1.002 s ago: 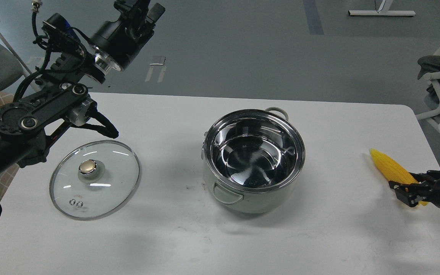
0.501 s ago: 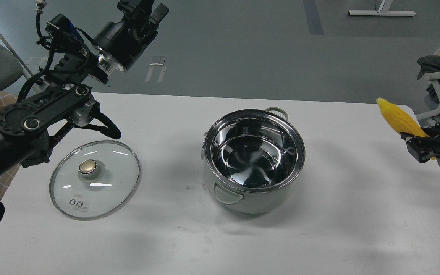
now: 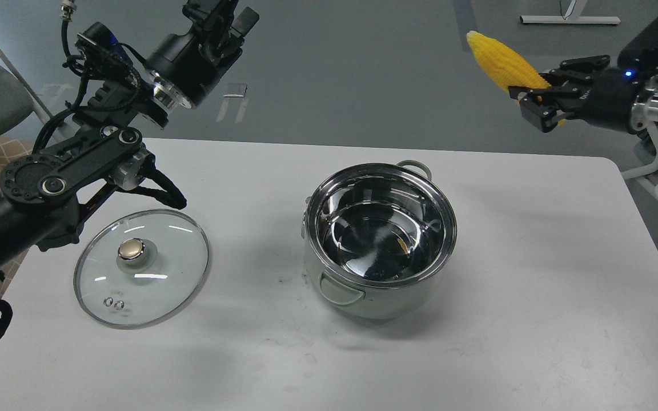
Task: Open pot and put corn in
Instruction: 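Lift the corn and carry it over the pot with the right hand, then lower the corn into the pot and open the right hand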
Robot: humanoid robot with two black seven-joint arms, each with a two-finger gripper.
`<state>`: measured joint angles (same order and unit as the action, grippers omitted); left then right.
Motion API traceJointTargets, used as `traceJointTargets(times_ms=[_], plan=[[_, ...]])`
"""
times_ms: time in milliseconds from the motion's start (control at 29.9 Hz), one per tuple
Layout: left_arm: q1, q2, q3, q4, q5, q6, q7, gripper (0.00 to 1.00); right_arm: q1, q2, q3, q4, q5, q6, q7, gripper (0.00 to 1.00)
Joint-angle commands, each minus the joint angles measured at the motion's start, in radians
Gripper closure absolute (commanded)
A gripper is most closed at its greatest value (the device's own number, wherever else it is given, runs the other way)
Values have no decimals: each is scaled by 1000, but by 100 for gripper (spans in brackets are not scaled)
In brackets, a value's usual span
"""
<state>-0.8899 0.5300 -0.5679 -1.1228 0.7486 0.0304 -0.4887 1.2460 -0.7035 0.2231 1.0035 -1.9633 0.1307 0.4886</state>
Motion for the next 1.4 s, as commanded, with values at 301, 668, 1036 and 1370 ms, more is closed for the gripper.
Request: traceJointTargets(times_ms=[301,668,1036,1370], plan=[[0,-24,-1,1,0,0,0,4,84,214,-241,84,14,59,0,93],[0,-28,-1,1,0,0,0,4,46,337,-288,76,47,69,0,92],[2,-28,-3,1,0,0,0,4,24,332,-315,76,47,89,0,88],[2,-30,-4,1,0,0,0,4,1,332,-323,76,47,90,0,82]])
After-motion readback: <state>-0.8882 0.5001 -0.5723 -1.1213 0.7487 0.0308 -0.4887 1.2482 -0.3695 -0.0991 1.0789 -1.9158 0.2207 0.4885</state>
